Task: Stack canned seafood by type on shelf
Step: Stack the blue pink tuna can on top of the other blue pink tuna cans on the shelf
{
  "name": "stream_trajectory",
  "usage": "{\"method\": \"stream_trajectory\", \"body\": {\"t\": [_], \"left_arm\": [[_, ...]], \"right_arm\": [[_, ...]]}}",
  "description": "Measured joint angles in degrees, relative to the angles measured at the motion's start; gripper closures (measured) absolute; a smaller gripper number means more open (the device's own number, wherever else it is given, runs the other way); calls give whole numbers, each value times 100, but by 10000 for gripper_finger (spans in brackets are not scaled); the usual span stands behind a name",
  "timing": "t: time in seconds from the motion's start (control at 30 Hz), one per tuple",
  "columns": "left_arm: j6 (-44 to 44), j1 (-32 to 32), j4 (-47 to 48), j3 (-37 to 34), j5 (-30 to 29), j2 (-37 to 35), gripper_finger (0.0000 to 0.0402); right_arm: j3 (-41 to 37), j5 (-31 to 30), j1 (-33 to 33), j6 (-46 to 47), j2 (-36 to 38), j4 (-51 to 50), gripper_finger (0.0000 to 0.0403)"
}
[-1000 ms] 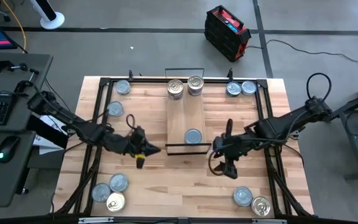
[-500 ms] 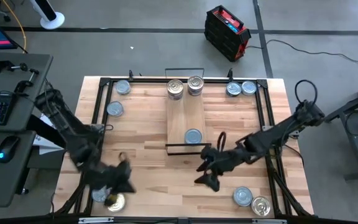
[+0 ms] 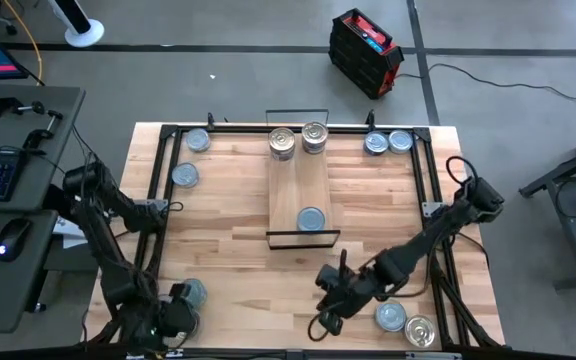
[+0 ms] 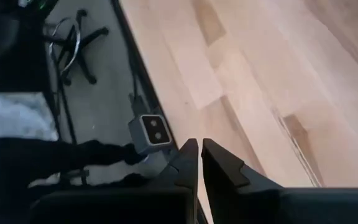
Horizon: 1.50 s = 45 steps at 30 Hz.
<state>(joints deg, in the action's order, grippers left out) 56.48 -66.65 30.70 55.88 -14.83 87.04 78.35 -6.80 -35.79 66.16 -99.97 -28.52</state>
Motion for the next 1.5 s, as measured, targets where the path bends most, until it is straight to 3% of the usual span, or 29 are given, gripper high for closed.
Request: {"method": "stream_trajectory", "body": {"t": [0.17,0.5,0.77,1.0,1.07,1.27,1.4,1.5], "left_arm": [[3,15,236,2,320,394,402],[-383,397,1,32,343,847,402],[-1483,1581,-1282,-2,-435,1095,402],[-2506,2699,-3204,63,-499,1851,402],[-2710,2895,-3380,282,-495,2086,402],[-3111,3289,-2529,1398,-464,2244,401],[-3238,3285,-1271,2084,-417,1988,401],[-3150,3008,-762,2096,-386,1688,401]], "right_arm": [[1,-328,-216,106,-14,-397,400],[4,-665,-469,-334,-14,-557,402],[4,-801,-717,-476,-14,-599,403],[1,-1241,-789,-620,-14,-625,403],[-1,-1394,-787,-664,-17,-629,403],[-1,-1729,-772,-839,-17,-631,403],[-3,-1773,-765,-1029,-17,-607,403],[-5,-1776,-712,-1094,-17,-565,403]]}}
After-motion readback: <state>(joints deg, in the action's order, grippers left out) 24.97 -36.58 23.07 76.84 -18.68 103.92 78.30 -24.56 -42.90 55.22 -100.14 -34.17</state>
